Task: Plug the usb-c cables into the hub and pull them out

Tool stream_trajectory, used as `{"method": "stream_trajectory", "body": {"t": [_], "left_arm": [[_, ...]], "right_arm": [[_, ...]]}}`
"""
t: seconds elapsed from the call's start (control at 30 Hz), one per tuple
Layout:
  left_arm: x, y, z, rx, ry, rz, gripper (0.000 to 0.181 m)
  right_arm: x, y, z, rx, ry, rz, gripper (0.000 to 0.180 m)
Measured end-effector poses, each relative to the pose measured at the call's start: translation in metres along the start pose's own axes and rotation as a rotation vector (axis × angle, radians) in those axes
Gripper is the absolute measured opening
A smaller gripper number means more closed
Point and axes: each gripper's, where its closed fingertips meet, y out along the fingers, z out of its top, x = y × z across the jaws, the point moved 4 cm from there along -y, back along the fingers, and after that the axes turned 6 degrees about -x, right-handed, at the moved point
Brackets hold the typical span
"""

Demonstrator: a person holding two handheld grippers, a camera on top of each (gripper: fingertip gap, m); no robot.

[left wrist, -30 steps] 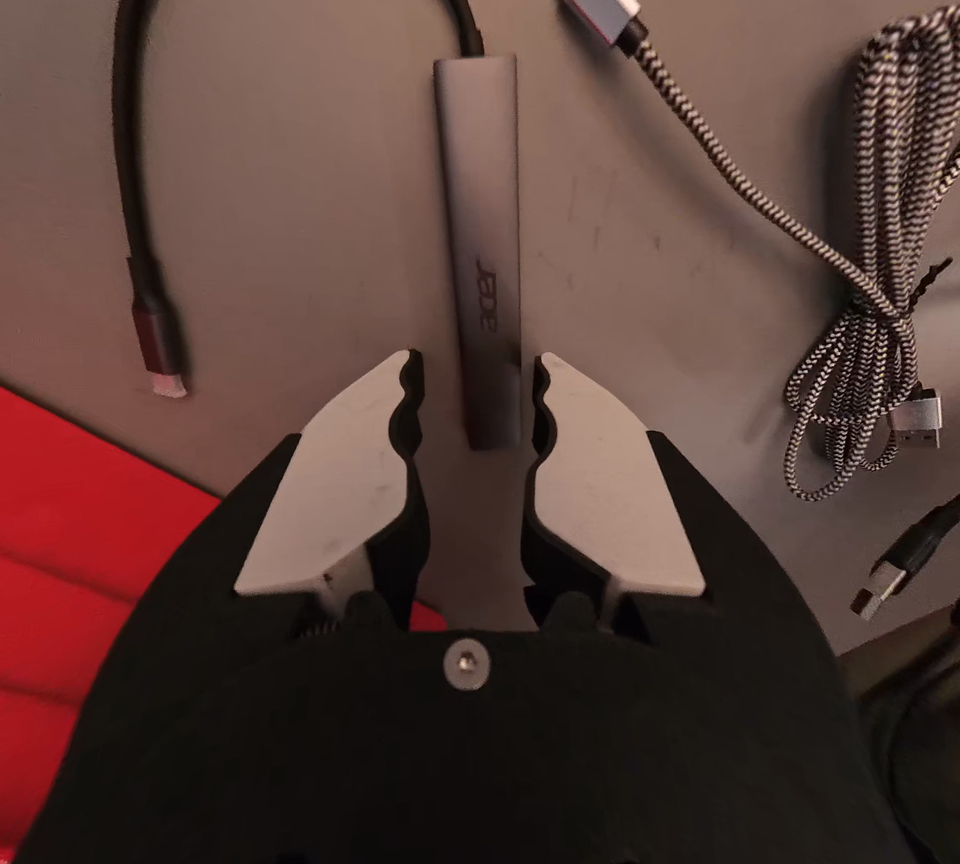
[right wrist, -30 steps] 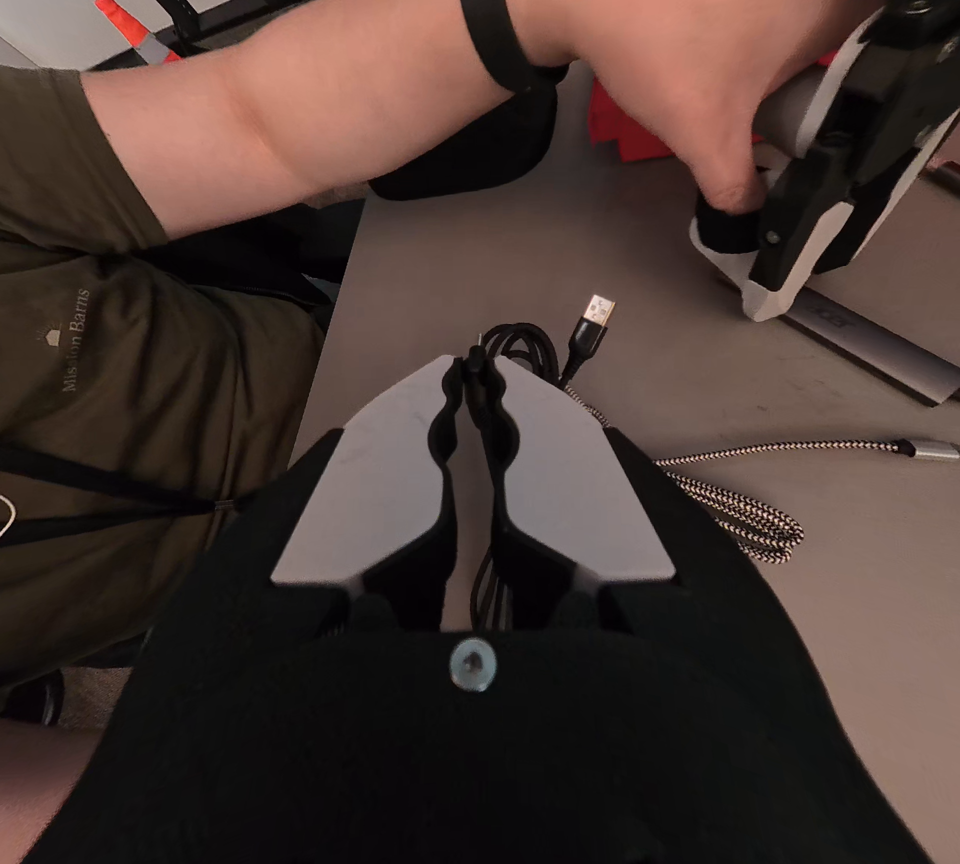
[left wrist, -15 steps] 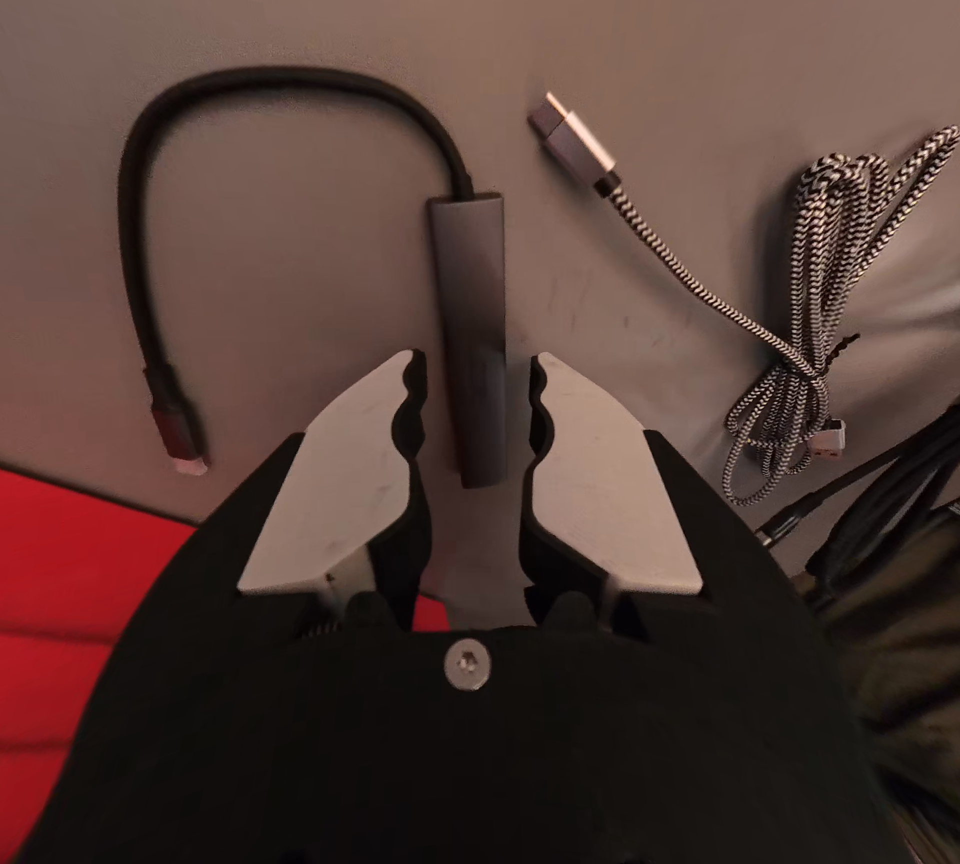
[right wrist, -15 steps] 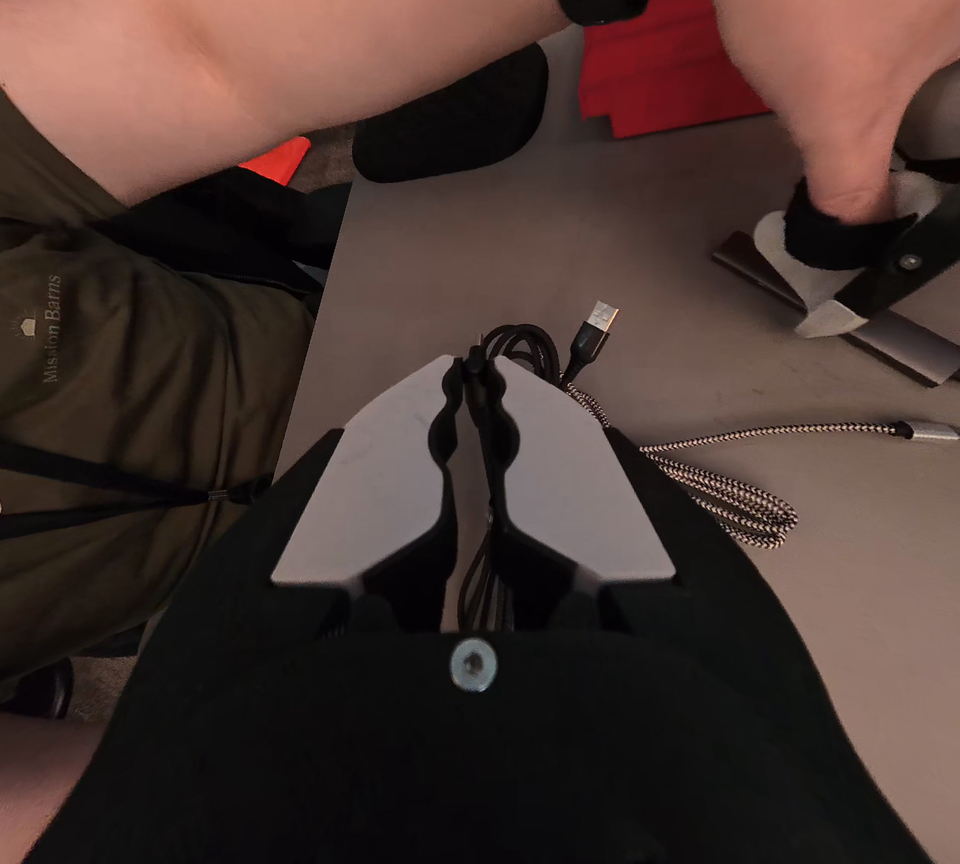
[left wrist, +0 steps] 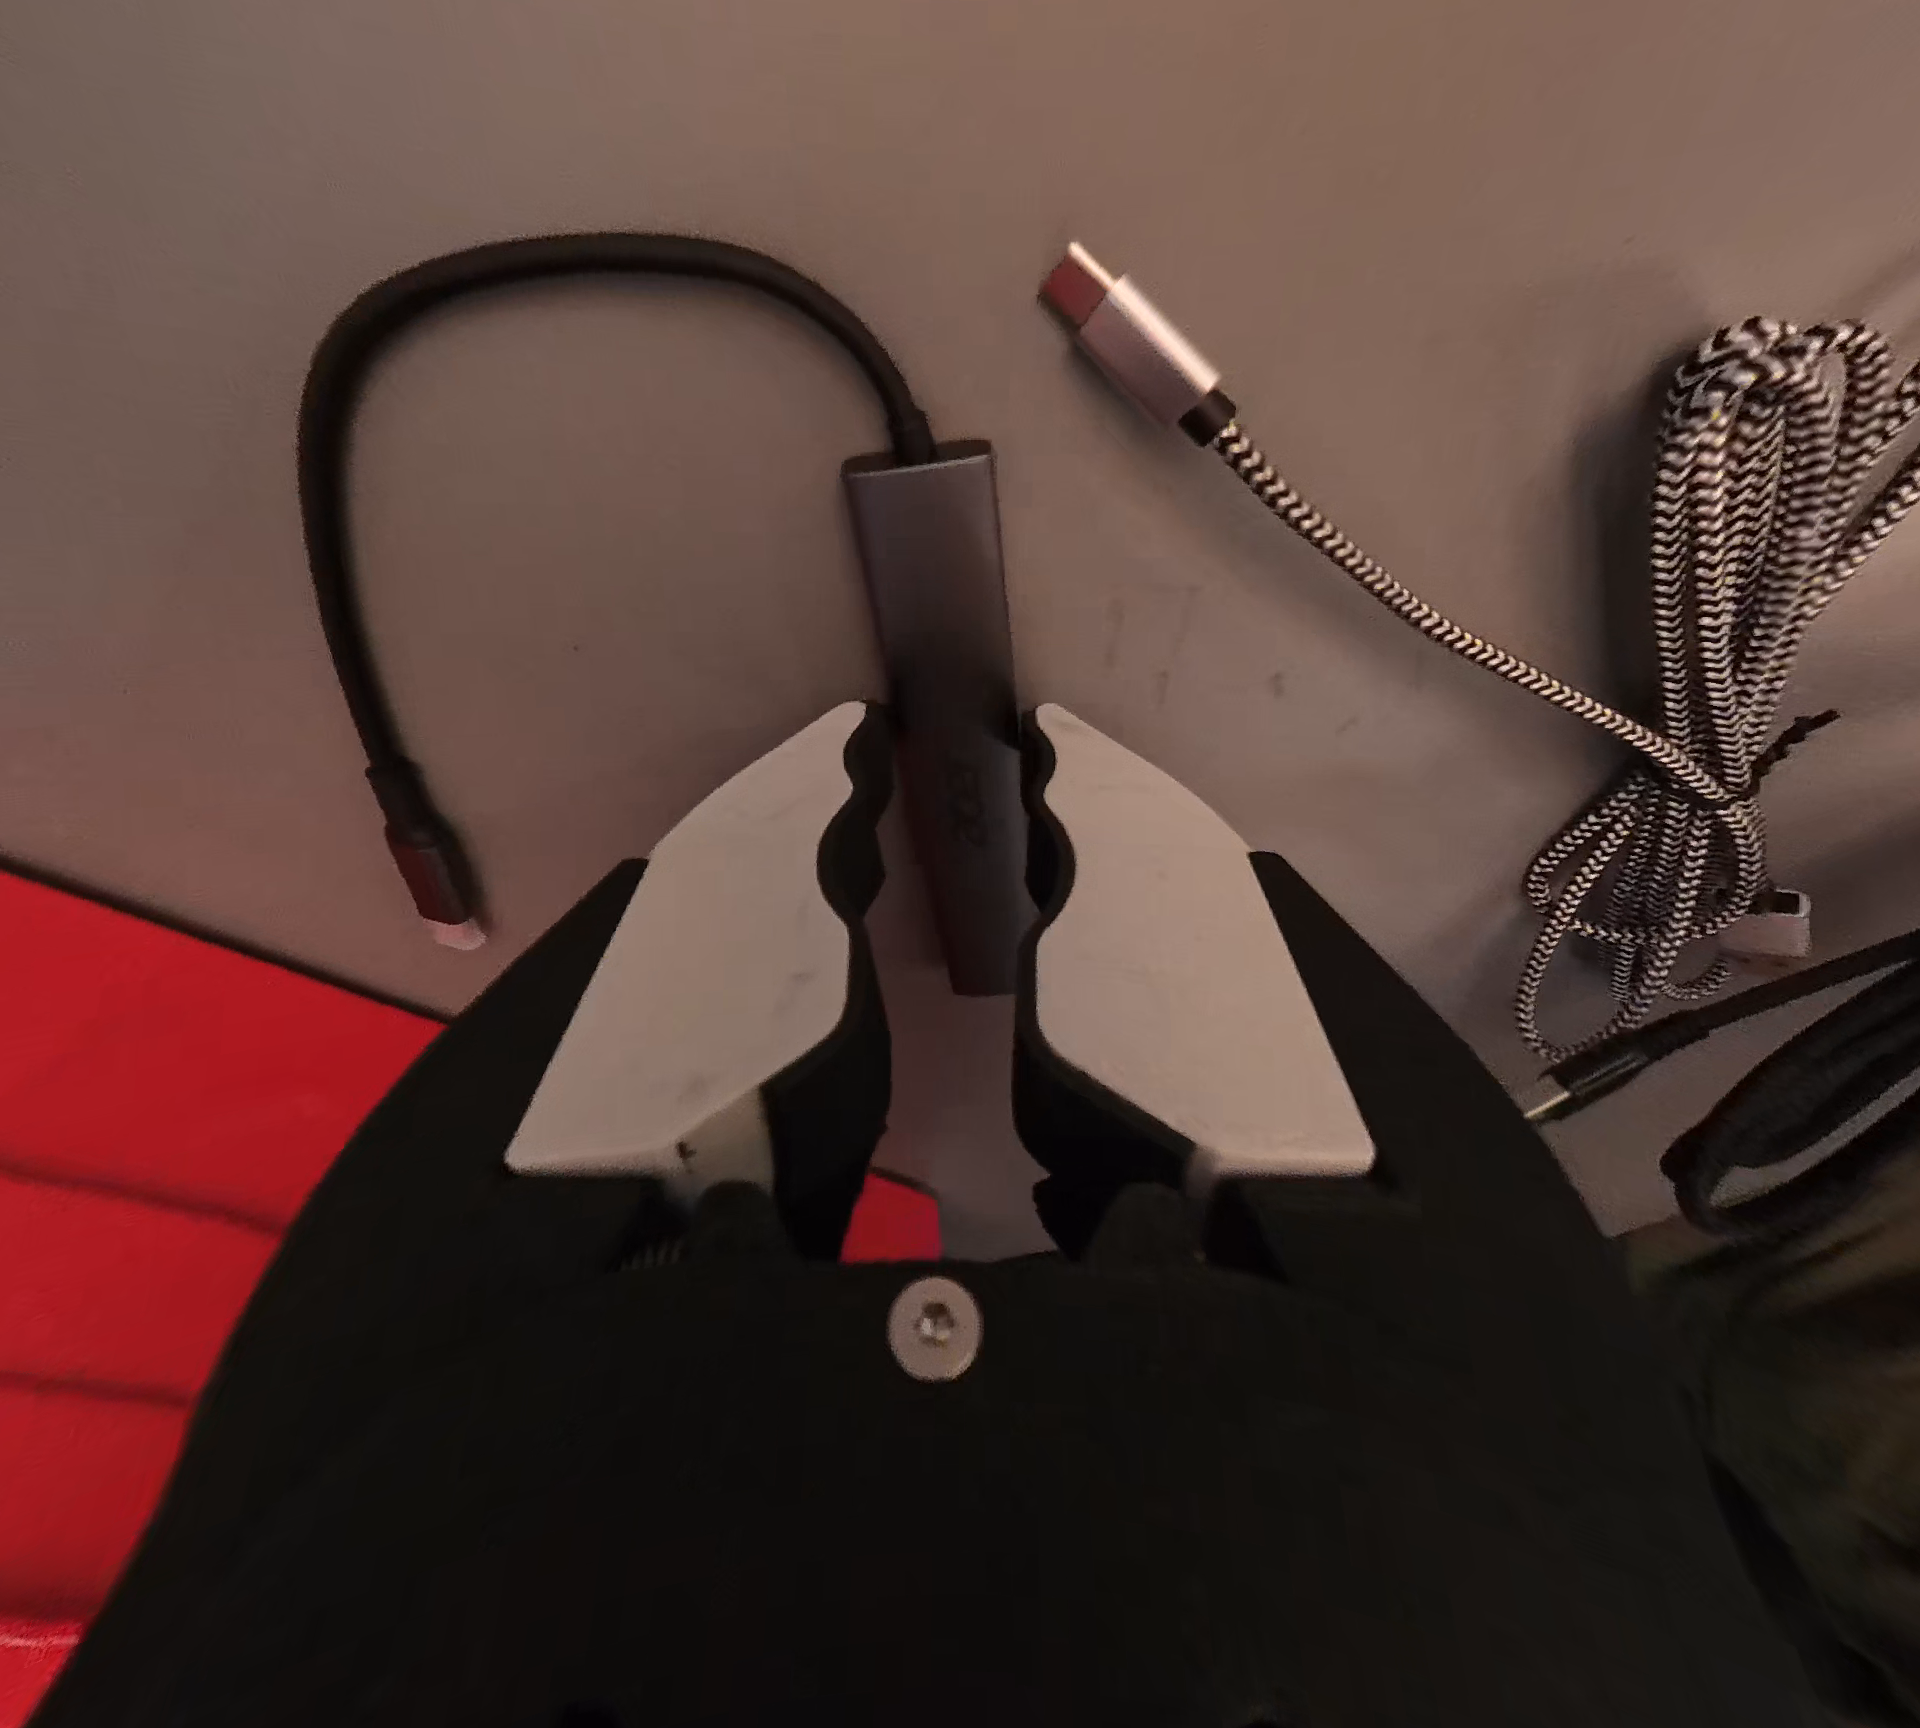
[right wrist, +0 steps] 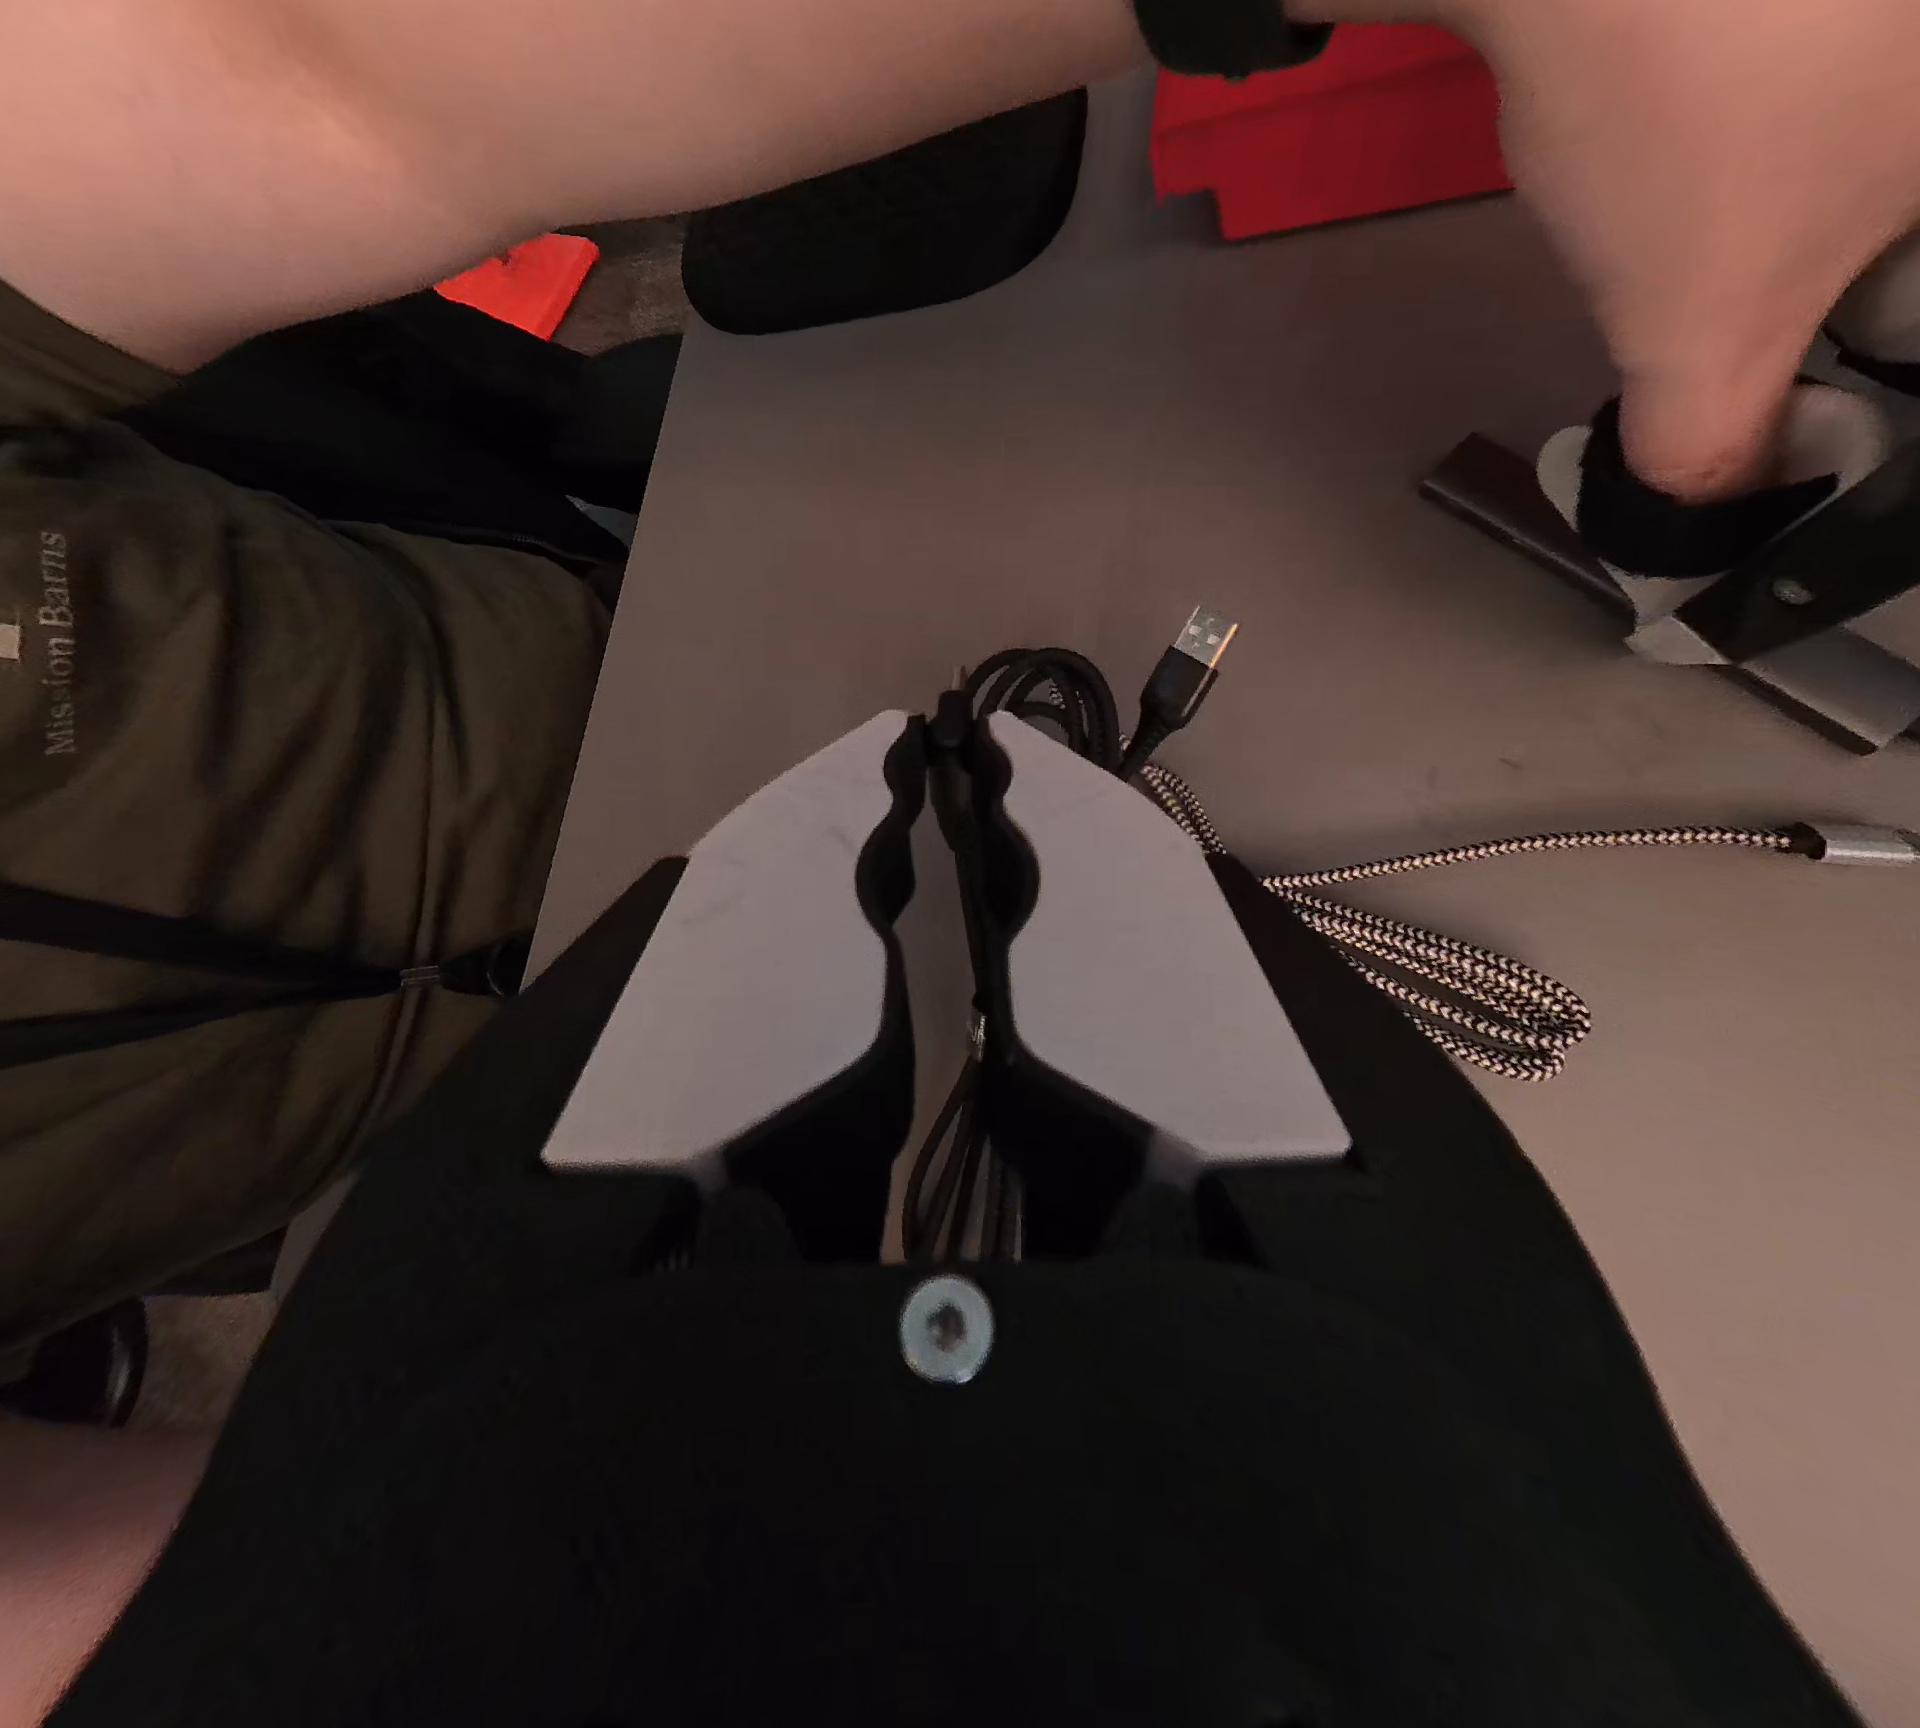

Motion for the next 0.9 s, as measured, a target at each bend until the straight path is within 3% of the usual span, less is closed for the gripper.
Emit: {"method": "stream_trajectory", "body": {"t": [0.33, 0.6, 0.9], "left_arm": [[0.000, 0.000, 0.002, -0.020, 0.032, 0.031, 0.022], [-0.006, -0.014, 0.002, 0.304, -0.030, -0.080, 0.022], [0.017, -0.081, -0.020, 0.781, -0.004, -0.203, 0.022]], "right_arm": [[0.003, 0.000, -0.003, -0.011, 0.009, -0.012, 0.008], [0.012, -0.003, -0.005, -0.004, 0.046, -0.050, 0.008], [0.030, -0.010, 0.001, 0.086, 0.128, -0.126, 0.008]]}}
